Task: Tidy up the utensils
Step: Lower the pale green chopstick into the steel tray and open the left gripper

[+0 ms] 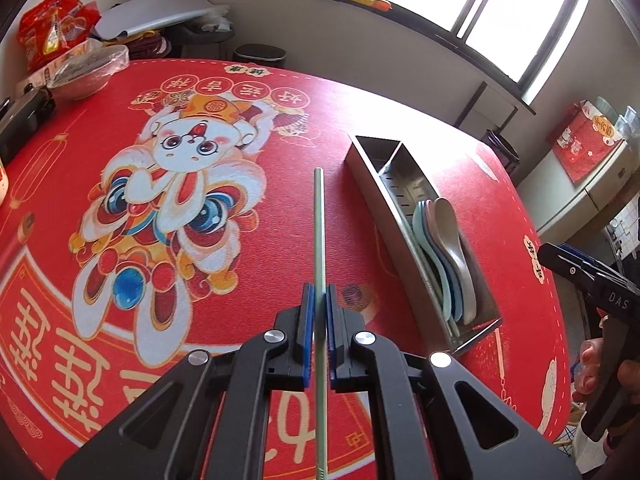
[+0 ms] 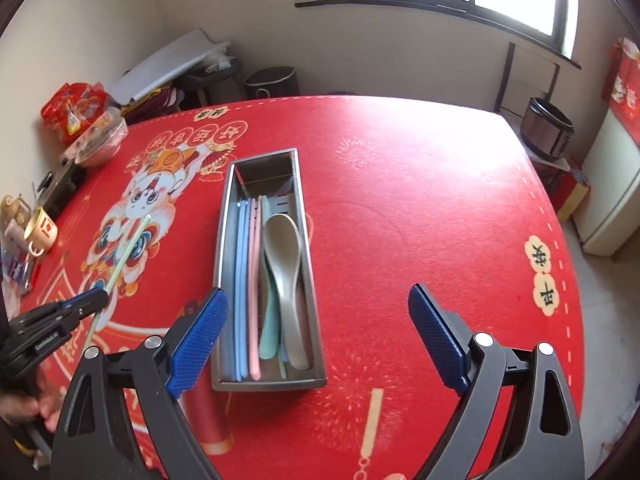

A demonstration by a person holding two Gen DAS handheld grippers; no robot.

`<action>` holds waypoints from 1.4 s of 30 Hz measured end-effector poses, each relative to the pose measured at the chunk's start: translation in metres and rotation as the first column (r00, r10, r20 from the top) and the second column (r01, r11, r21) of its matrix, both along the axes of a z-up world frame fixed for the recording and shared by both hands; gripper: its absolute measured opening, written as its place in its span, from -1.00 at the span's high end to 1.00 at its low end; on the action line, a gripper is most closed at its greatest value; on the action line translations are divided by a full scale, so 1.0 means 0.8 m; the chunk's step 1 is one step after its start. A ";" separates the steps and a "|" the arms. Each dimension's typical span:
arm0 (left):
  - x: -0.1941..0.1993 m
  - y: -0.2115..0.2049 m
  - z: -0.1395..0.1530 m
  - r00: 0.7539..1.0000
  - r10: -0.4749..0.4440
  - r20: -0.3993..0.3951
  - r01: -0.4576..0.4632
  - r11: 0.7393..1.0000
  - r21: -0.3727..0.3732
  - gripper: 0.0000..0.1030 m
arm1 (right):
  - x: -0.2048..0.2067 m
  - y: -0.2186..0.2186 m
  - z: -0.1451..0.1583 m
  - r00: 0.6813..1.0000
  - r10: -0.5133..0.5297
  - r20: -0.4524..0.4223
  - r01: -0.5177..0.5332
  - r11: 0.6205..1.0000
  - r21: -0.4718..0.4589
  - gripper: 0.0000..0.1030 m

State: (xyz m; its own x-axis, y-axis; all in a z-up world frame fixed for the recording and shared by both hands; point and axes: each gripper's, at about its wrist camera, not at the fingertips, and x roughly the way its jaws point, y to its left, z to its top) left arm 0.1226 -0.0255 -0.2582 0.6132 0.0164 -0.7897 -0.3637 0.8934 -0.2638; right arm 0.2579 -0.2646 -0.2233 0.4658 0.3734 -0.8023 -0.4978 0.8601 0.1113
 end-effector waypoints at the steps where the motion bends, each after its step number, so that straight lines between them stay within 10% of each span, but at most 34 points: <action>1: 0.006 -0.006 0.002 1.000 -0.010 0.002 0.010 1.000 -0.003 0.89 | 0.002 -0.008 0.000 1.000 -0.016 0.005 0.016 1.000 -0.003 -0.71; 14: 0.100 -0.079 0.002 0.999 -0.039 0.009 0.039 0.991 -0.128 0.89 | 0.033 -0.098 -0.031 0.991 -0.115 -0.066 0.114 0.993 -0.015 -0.71; 28: 0.147 -0.069 -0.033 0.971 0.239 -0.030 -0.240 0.949 -0.207 0.89 | 0.072 -0.153 -0.045 0.983 -0.124 -0.134 0.123 0.992 -0.015 -0.71; 42: 0.166 -0.062 -0.051 0.944 0.324 -0.059 -0.329 0.926 -0.186 0.89 | 0.080 -0.164 -0.050 0.983 -0.104 -0.151 0.100 0.994 -0.034 -0.71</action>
State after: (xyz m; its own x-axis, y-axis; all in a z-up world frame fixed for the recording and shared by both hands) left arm 0.2555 -0.0755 -0.2989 0.5785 0.0597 -0.8135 -0.6359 0.6576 -0.4040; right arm 0.3215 -0.3956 -0.2634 0.3719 0.3080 -0.8757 -0.3858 0.9093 0.1559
